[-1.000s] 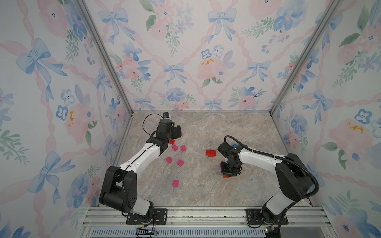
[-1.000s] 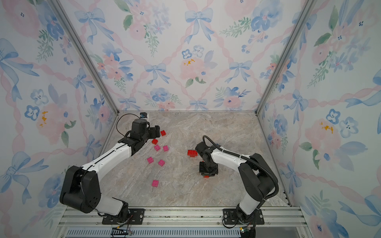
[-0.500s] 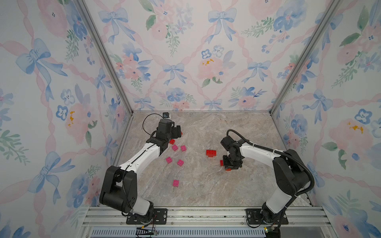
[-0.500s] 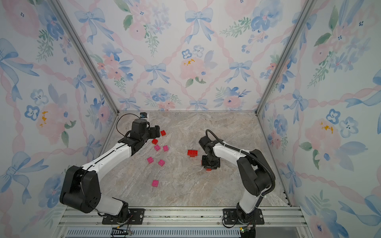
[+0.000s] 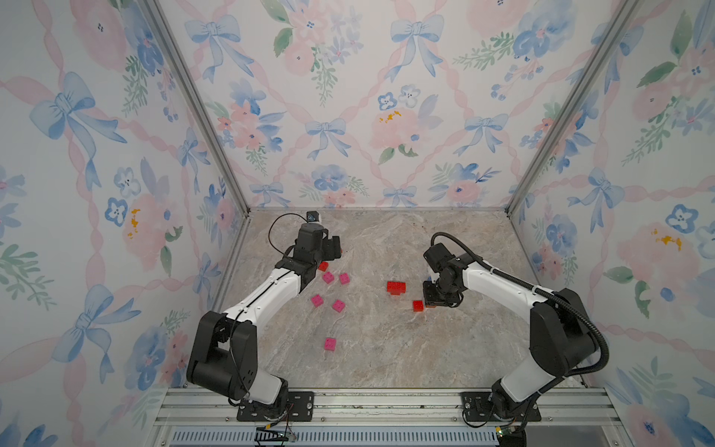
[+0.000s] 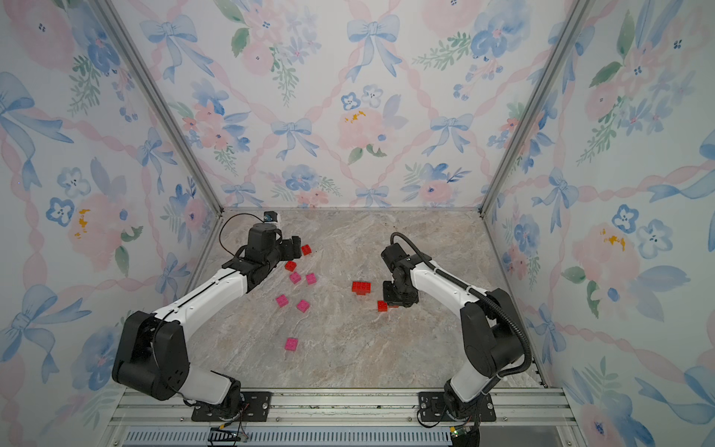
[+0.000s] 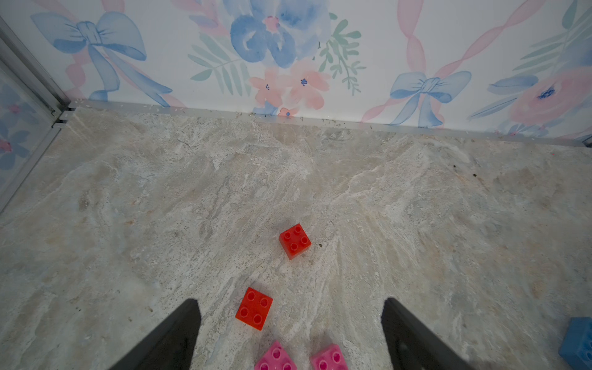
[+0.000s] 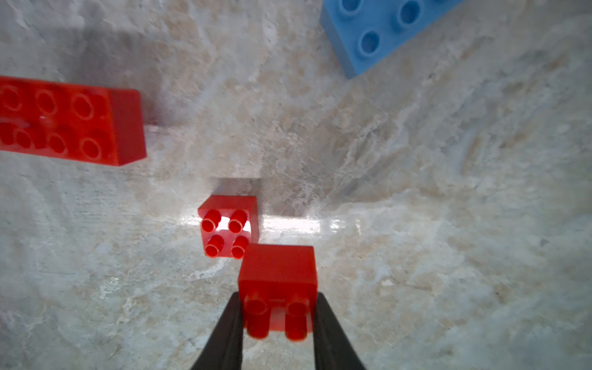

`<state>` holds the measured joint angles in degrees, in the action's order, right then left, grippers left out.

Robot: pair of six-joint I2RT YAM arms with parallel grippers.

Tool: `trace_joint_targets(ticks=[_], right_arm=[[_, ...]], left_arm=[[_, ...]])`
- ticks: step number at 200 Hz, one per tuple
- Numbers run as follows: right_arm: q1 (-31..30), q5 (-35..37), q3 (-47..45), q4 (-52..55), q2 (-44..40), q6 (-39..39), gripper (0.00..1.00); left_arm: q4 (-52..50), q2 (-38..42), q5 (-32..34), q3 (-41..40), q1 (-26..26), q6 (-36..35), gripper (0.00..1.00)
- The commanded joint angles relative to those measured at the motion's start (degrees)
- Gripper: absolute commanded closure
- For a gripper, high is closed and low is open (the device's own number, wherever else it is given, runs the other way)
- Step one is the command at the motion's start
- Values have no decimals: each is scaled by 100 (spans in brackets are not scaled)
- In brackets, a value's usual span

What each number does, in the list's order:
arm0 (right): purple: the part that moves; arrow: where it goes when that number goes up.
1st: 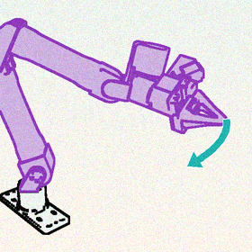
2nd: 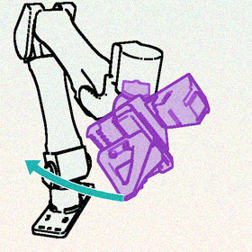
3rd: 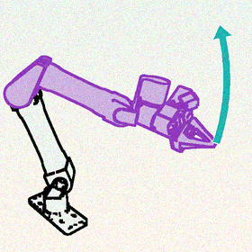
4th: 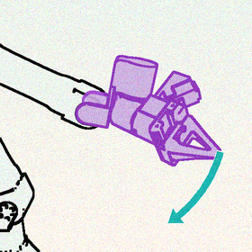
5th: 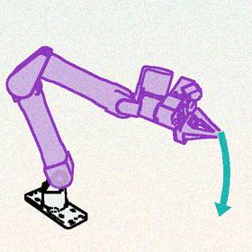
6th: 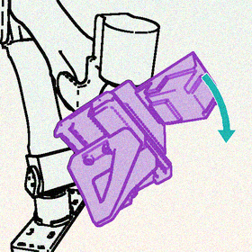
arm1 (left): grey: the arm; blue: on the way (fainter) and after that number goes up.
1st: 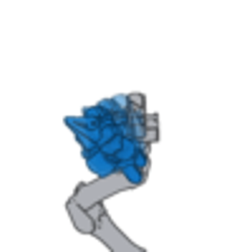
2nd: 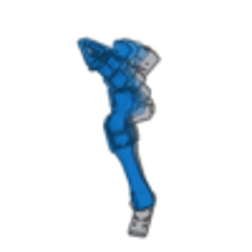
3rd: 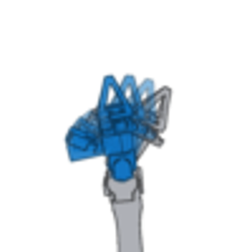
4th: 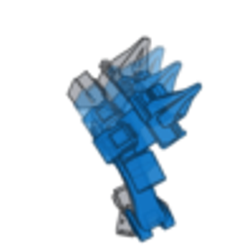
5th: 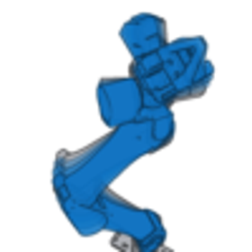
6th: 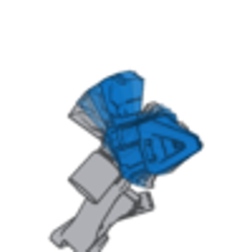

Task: Assemble the letter v with lego
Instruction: Assemble the lego brick with the lego brick.

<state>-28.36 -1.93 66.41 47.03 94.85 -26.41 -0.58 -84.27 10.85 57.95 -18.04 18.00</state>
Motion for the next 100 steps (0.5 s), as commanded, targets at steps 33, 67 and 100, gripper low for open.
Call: trace_joint_targets(ticks=[33, 67, 100], right_arm=[[-135, -203, 289, 103, 411, 210, 86], [-161, -228, 329, 147, 558, 284, 86], [-161, -168, 361, 208, 657, 329, 87]], left_arm=[[-94, 7, -32, -30, -35, -68, 9], [-97, 24, -17, -29, -43, -77, 9], [-100, 25, -7, -25, -35, -73, 9]])
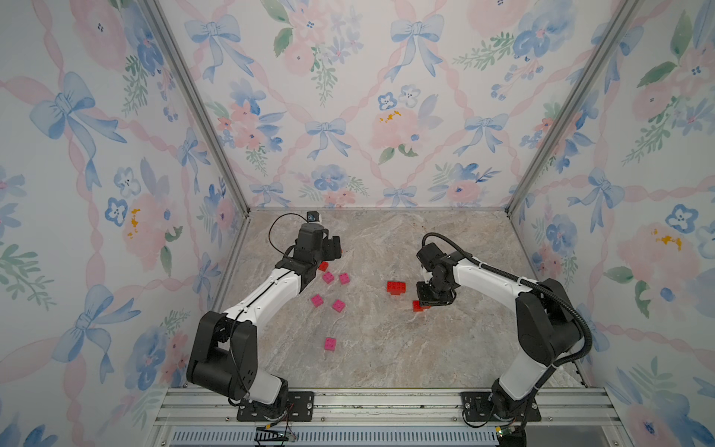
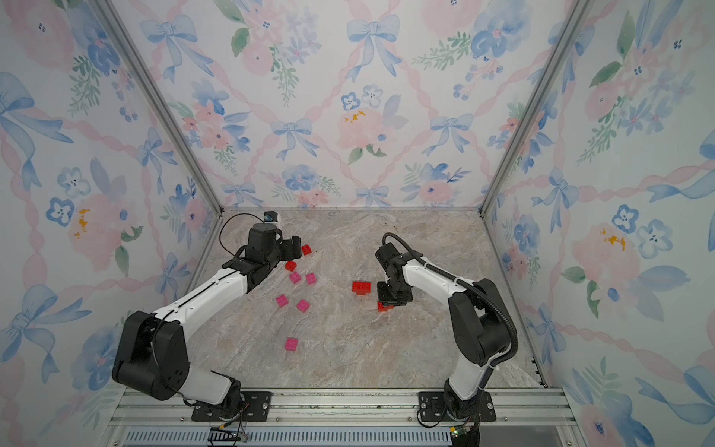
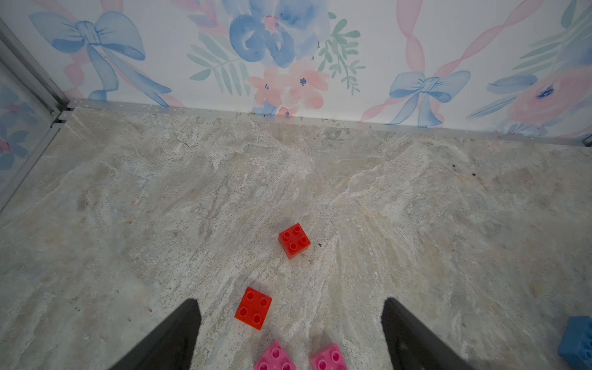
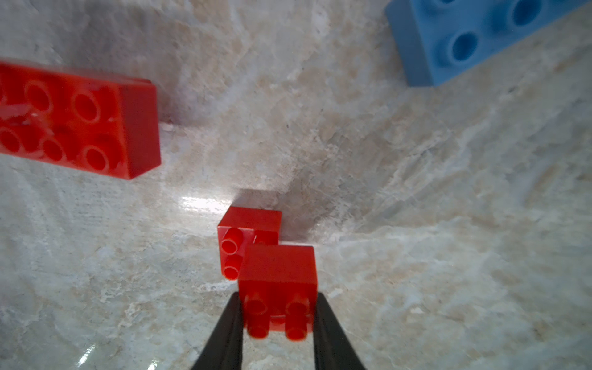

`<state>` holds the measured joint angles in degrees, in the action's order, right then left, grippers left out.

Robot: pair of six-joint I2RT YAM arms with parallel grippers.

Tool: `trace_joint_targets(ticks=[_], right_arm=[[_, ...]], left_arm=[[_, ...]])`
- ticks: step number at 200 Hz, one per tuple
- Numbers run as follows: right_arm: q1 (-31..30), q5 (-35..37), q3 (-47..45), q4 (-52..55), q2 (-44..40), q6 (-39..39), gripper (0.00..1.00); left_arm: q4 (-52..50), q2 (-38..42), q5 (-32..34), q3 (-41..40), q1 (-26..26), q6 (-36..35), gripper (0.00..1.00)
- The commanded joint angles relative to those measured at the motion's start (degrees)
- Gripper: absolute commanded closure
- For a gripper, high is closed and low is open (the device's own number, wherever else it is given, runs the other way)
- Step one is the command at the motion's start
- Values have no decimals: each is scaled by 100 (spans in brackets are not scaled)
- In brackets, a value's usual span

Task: Assemble the letter v with lego
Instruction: Assemble the lego brick with the lego brick.

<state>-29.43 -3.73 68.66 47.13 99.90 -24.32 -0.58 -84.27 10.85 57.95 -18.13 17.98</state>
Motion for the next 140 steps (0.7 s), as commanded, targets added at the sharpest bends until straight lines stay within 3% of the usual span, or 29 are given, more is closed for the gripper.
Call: trace_joint_targets(ticks=[1, 76, 140], right_arm=[[-54, 12, 137, 198, 157, 115, 87], [-132, 364, 323, 574, 484, 310, 89], [-375, 497, 78, 234, 700, -216, 90]], left_arm=[[-105, 25, -10, -27, -30, -73, 9], [-103, 38, 28, -28, -37, -90, 9], [-111, 33, 44, -38, -37, -93, 8]])
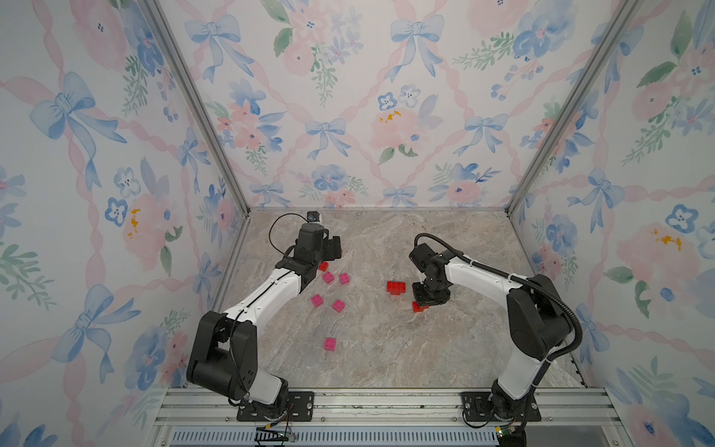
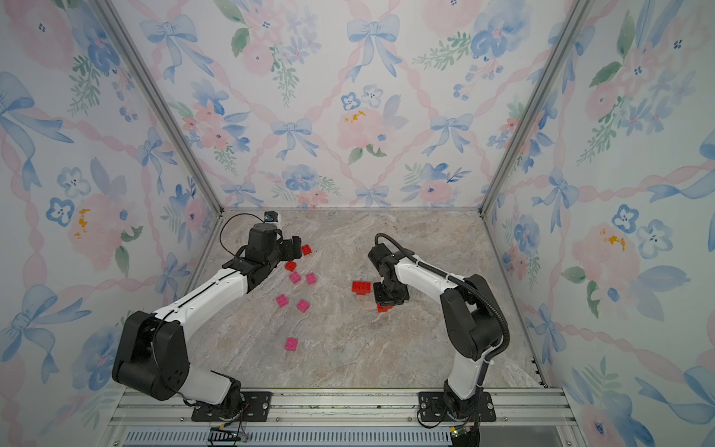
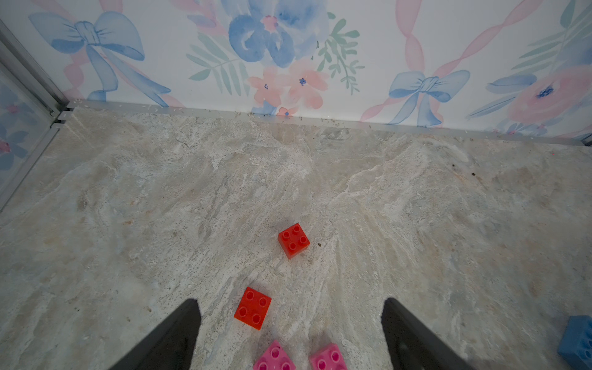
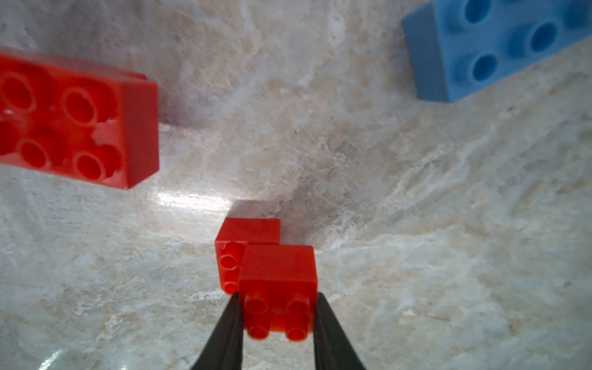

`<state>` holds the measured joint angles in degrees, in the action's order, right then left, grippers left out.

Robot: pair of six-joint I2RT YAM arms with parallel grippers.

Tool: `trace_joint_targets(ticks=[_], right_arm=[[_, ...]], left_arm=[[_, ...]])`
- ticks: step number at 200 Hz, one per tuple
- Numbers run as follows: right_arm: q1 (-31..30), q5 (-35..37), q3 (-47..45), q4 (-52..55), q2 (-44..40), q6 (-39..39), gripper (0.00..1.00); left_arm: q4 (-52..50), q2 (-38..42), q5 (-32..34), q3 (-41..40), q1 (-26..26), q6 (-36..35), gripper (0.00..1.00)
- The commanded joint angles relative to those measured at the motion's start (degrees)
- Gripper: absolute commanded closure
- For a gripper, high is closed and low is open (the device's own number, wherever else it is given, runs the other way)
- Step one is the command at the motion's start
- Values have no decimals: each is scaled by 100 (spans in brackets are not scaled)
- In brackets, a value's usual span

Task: Assemble the letter v with lego
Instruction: Assemble the lego brick with the lego brick.

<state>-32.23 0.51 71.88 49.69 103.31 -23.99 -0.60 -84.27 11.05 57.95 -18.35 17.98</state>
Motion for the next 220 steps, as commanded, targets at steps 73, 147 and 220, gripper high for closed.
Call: trace_joint_targets(ticks=[73, 147, 220], right_arm=[[152, 54, 340, 427, -248, -129, 31], [815, -160, 84, 610, -1246, -19, 26], [1110, -408, -617, 412, -1682, 176, 27]], left_arm=[[-111, -75, 162, -35, -54, -221, 9], [-1401, -2508, 589, 2157, -373, -412, 14], [-2295, -4391, 429, 3961, -45, 672, 18]])
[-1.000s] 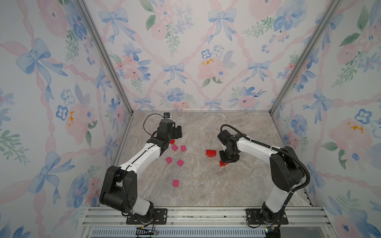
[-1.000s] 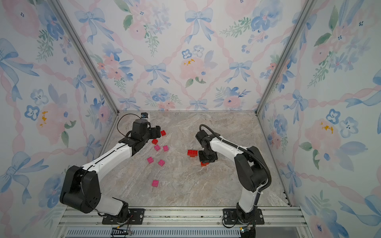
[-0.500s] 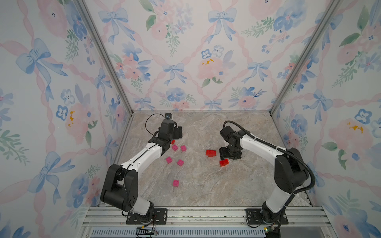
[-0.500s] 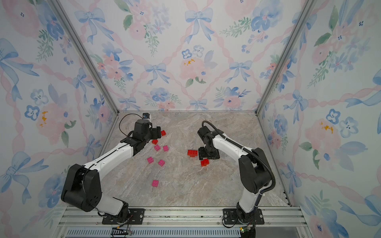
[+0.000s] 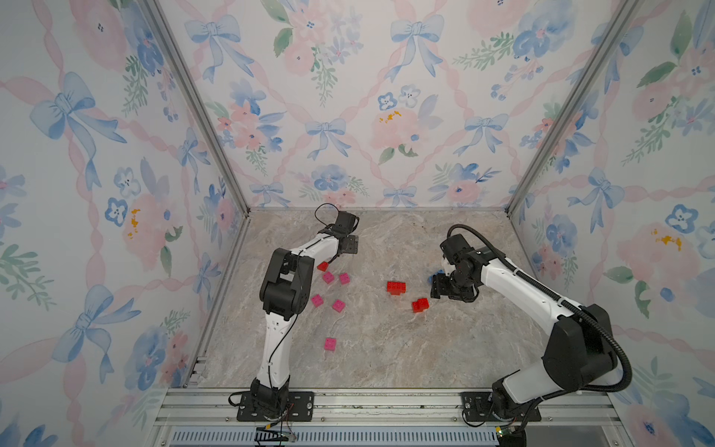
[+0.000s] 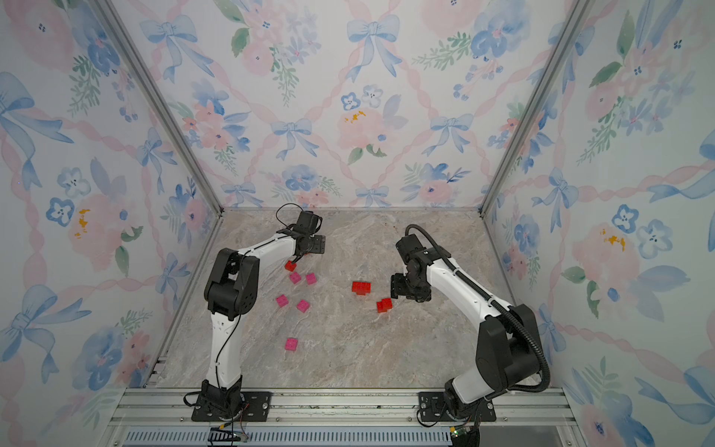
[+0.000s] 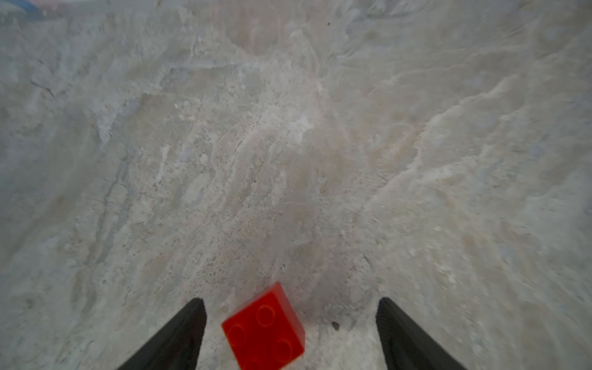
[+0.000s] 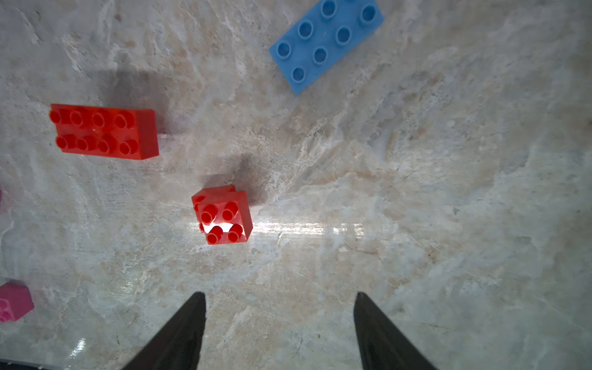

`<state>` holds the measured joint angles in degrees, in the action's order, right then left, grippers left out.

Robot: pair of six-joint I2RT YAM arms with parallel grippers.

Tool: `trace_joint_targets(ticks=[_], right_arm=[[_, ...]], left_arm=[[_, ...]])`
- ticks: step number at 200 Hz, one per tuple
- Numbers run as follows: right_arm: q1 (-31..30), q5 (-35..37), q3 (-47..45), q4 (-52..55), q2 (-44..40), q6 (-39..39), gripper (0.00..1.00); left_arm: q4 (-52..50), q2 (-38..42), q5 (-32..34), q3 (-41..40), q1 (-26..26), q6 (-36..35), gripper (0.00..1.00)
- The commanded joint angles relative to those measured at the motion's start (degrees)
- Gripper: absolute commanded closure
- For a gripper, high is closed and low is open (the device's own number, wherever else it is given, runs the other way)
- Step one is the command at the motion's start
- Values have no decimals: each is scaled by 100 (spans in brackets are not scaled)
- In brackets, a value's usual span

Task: Assemble the letter v with lego
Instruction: Assemble the lego brick with the lego brick, then pick up the lego brick from the center of the board.

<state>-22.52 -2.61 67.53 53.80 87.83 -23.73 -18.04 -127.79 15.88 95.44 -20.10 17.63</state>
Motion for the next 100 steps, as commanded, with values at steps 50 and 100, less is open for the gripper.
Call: trace_joint_targets(ticks=[50, 100], right_arm=[[336, -153, -300, -32, -169, 320, 28], [543, -161, -337, 23, -326, 421, 28]], left_arm=[[-542, -311, -420, 404, 246, 1499, 31], [-560, -297, -476, 233, 234, 1575, 42]])
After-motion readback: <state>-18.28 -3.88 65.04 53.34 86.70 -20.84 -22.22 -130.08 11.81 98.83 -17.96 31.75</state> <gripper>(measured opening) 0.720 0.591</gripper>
